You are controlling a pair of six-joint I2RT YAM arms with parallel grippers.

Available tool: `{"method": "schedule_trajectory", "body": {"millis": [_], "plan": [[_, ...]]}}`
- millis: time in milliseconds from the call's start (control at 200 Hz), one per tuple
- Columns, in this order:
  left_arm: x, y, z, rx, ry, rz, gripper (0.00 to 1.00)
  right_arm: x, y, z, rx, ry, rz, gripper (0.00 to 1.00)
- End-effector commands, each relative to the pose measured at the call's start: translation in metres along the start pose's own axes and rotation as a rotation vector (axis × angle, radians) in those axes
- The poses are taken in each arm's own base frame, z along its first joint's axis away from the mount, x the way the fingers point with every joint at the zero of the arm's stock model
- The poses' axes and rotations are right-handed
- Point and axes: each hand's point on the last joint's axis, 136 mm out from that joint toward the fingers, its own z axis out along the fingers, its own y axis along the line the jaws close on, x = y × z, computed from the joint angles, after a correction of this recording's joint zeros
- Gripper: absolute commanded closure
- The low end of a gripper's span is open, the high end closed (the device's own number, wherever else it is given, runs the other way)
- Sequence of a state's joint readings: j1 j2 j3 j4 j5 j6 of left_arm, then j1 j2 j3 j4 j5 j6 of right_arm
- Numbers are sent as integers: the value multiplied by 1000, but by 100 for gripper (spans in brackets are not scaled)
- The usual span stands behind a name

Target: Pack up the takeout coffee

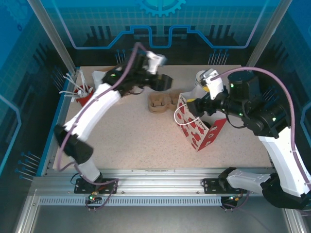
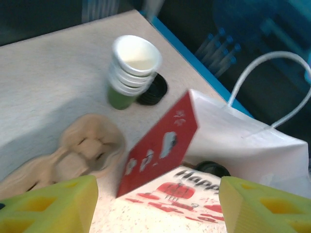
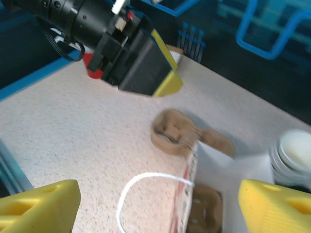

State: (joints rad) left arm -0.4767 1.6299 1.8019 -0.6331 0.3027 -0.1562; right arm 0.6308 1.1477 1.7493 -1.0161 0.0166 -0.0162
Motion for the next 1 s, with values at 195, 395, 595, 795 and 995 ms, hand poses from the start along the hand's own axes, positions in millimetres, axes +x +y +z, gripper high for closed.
{"method": "schedule_trajectory", "body": {"millis": [195, 395, 595, 795, 995], "plan": [[29, 168, -142, -557, -216, -330, 33, -36, 61, 67, -158, -95, -173, 13], [62, 249, -186, -814, -177, -467, 33, -28, 74, 92, -214, -73, -188, 12], [78, 298, -193, -917, -94, -540, 37, -18, 75, 101, -218, -57, -199, 11], [78, 306, -160, -874, 25, -489, 40, -8, 73, 112, -228, -35, -196, 11], [85, 320, -141, -905, 131, -451, 44, -4, 73, 111, -236, -25, -192, 10]]}}
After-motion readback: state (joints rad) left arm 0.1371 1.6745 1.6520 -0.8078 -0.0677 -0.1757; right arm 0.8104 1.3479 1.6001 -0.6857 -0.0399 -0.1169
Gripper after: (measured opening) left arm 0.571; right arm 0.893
